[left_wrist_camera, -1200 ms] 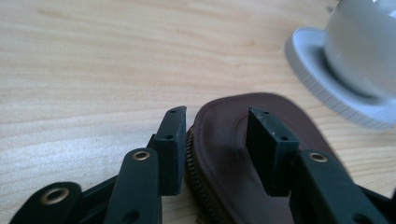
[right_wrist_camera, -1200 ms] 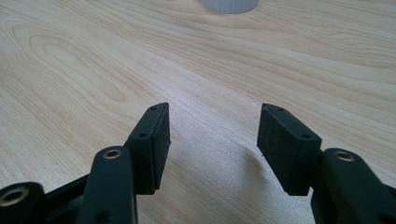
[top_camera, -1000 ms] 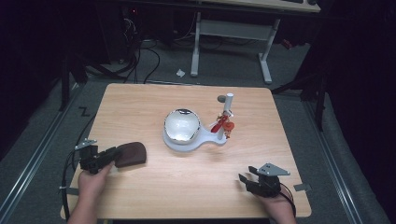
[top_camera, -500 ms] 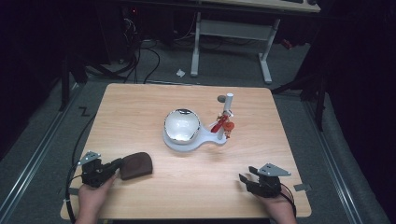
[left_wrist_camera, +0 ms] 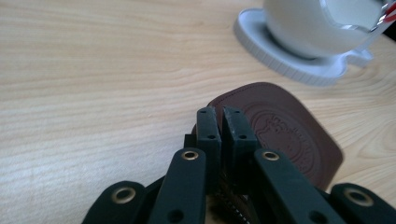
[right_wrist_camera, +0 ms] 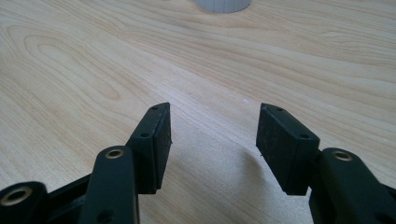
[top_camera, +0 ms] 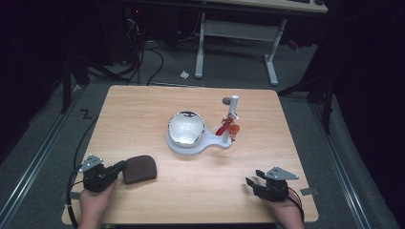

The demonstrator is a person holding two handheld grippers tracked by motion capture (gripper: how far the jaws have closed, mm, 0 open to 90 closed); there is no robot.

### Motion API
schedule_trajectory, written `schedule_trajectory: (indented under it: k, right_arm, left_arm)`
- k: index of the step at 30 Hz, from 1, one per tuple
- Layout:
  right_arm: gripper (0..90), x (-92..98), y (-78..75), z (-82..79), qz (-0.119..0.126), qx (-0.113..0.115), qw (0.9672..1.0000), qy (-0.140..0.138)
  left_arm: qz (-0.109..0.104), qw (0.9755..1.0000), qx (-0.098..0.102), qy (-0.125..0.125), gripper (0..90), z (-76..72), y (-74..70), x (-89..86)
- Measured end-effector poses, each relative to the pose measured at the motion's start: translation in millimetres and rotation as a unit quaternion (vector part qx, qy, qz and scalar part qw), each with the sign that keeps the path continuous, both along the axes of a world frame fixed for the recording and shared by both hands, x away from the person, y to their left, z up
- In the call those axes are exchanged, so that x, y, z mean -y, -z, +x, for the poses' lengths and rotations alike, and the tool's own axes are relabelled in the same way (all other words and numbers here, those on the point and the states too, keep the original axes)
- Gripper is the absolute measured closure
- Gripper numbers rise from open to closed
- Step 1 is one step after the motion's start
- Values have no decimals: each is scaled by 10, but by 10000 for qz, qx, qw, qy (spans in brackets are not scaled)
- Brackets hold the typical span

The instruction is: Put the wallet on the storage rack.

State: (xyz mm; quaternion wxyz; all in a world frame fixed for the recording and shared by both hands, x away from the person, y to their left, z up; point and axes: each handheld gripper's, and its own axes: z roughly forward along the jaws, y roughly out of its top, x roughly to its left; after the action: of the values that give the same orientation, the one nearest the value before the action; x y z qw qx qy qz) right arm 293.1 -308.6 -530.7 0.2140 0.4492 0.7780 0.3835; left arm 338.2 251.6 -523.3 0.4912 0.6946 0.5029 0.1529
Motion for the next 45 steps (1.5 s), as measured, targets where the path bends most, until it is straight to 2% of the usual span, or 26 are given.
schedule_trajectory:
  k: [9,15,26,33,45]
  right_arm:
    - [457,15,-23,-8,-21,69,10000,-3]
    - [457,11,-32,-14,-21,91,10000,20]
    - [459,31,-42,-15,-57,169,9998,38]
    - [463,29,-61,-23,-66,244,9997,56]
    - [464,34,-63,-26,-36,253,9997,48]
  left_arm:
    - [199,9987,462,88,870,-102,-182,136]
    - [217,9974,666,149,872,-147,-273,207]
    - [261,9957,855,225,873,-186,-355,316]
    - [213,9947,961,295,873,-206,-428,382]
    - [280,9923,1121,441,873,-158,-648,583]
